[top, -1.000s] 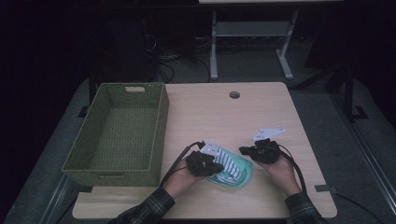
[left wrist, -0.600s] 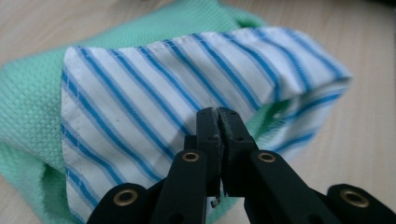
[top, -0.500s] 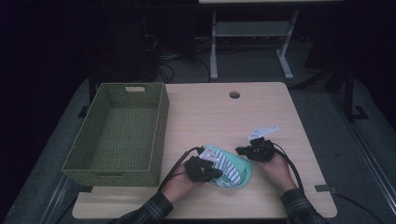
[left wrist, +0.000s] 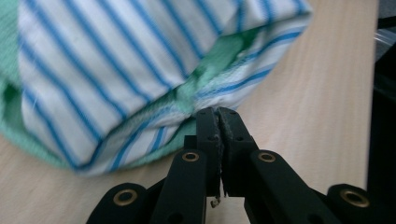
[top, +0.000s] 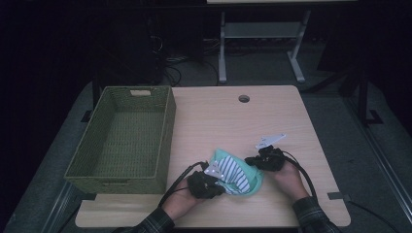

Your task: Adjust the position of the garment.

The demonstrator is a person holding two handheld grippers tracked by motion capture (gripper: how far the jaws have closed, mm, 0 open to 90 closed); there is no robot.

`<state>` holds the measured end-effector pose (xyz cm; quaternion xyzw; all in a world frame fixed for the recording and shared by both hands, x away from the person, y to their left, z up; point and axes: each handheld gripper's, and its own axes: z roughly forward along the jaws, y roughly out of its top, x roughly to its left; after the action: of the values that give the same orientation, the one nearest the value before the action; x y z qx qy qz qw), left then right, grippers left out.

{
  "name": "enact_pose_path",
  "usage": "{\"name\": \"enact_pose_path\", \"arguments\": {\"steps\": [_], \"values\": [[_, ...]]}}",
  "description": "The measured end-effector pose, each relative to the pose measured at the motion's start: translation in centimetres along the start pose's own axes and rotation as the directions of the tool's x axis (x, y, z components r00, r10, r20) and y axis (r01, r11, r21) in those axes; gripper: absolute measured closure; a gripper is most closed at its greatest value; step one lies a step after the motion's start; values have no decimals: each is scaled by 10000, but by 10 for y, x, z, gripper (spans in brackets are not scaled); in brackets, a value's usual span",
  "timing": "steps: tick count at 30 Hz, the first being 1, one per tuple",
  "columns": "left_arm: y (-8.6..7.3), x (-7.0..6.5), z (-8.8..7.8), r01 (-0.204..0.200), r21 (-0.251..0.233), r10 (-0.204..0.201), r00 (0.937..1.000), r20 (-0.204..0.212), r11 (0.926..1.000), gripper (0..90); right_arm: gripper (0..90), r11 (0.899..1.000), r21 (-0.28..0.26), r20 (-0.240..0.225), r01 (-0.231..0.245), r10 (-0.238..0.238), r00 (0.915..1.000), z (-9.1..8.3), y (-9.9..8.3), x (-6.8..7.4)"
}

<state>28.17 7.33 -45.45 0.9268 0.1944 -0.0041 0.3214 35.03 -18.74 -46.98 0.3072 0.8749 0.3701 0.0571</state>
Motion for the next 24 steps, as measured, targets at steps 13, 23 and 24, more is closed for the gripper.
{"name": "enact_pose_path", "arguments": {"steps": [13,23,24], "values": [[8,20,1,-231,116,242,9942,-1044,9997,866,900,9998,209,-180,-37,41,9998,-21,-20,7],[16,35,6,-255,50,259,9932,-1137,9997,859,900,9998,178,-399,-108,115,9991,-35,-39,24],[17,38,6,-369,64,374,9928,-1137,9993,859,900,9998,189,-422,-98,106,9991,-36,-40,25]]}}
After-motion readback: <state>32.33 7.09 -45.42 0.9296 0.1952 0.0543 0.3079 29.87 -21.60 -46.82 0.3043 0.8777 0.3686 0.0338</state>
